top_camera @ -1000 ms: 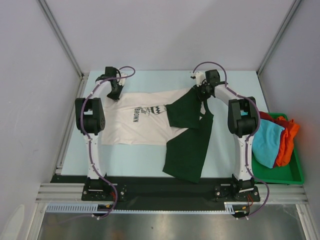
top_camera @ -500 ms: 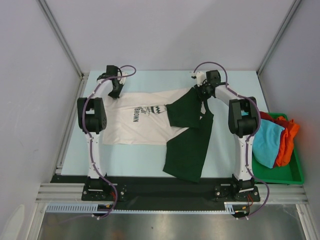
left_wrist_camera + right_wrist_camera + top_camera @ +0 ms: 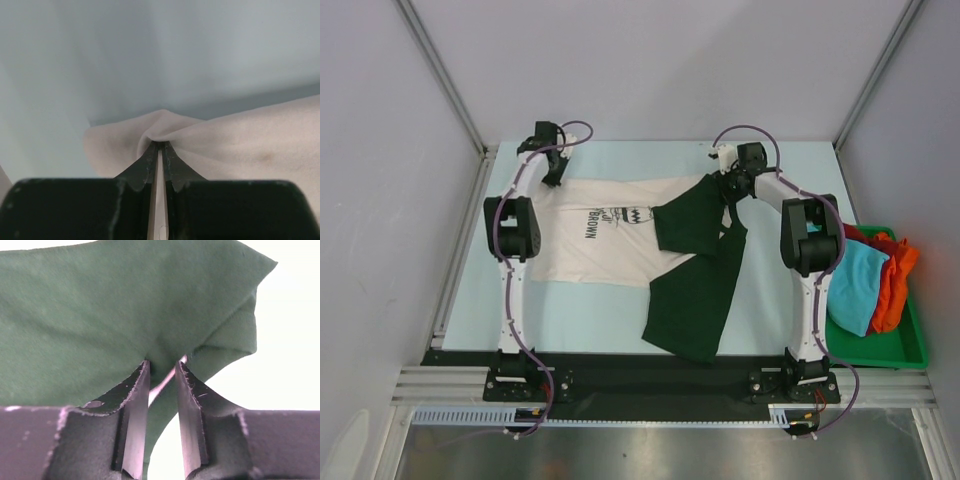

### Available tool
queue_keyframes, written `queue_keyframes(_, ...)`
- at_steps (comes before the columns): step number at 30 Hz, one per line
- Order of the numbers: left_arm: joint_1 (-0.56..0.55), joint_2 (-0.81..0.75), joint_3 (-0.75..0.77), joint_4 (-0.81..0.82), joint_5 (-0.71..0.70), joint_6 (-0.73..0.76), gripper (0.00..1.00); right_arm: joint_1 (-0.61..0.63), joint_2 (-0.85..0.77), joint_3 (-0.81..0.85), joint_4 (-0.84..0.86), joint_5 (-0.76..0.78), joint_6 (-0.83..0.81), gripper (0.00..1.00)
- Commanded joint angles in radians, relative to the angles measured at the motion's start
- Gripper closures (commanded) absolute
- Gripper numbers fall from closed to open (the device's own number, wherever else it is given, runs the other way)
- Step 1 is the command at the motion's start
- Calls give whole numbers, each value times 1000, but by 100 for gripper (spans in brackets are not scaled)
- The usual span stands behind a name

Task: Fold and stack the t-shirts
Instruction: Fold the tshirt

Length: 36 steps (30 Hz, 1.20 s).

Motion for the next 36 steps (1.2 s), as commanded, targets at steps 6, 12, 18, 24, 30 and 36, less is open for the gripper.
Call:
queue_keyframes(6, 10, -337, -263, 112, 6, -44, 87, -30, -207, -87, -68, 60, -20, 60)
queue_keyframes(12, -50, -632, -787, 457, -42, 121, 57, -38, -398, -206, -19, 0, -82, 55)
queue_keyframes(18, -114, -787, -1007, 505, -30, 83, 45, -15, -594, -484, 47, -128, -226, 47)
queue_keyframes(24, -172, -983, -1210, 495, -28, 5, 44, 103, -848, -769, -22, -288, -464, 47)
queue_keyframes(30, -174, -1123, -1340, 479, -39, 0, 44, 250, -1089, -1007, -127, -314, -702, 48)
queue_keyframes(36, -174, -1224, -1465, 487, -4, -9, 48, 465, -1195, -1096, -249, -259, -776, 51)
